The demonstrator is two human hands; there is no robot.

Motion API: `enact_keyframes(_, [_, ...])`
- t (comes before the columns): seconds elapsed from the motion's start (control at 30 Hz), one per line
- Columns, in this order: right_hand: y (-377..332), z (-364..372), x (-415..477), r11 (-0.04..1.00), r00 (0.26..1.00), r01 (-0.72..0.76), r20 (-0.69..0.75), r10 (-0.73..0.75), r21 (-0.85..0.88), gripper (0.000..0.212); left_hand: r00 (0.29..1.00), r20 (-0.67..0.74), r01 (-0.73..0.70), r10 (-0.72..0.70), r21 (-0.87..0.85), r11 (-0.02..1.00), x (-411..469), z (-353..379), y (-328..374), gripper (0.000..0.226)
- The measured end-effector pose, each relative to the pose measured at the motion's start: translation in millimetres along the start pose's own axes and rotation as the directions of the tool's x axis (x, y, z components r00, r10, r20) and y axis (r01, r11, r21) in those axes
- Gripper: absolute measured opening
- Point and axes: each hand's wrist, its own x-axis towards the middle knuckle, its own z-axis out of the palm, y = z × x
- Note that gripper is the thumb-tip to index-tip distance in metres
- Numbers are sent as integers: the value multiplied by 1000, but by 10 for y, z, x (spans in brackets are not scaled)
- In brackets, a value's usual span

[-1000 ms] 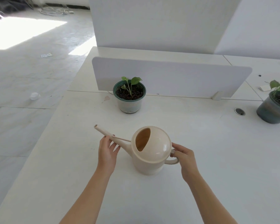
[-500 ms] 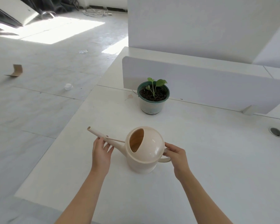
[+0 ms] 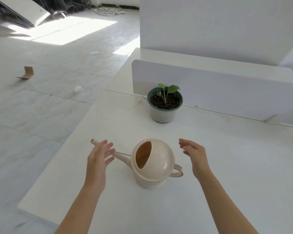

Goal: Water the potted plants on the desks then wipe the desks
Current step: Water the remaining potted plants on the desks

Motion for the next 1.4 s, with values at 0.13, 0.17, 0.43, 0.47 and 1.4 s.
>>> enact_keyframes(0.13, [-183,83,293,999,997,43,-62,-41,31,26,996,35,-82,80,58,995,271,341,186,28])
enact_keyframes(0.17, [-220,112,363,998,996,46,-73,-44,34,26,995,45,-92,90,69,993,367,459,201,30])
enact_keyframes(0.43, [-424,281,968,997,996,15,-86,-8,77,46,979,199,-73,47,122,990,1197,1428,80,32])
enact_keyframes(0.47, [-446,294,1041,997,996,7,-84,0,83,48,975,222,-53,25,121,991,1294,1522,53,35])
enact_keyframes(1.4, [-405,593,1426,975,979,33,-204,13,219,51,912,409,-23,-23,108,994,1864,1973,-92,37])
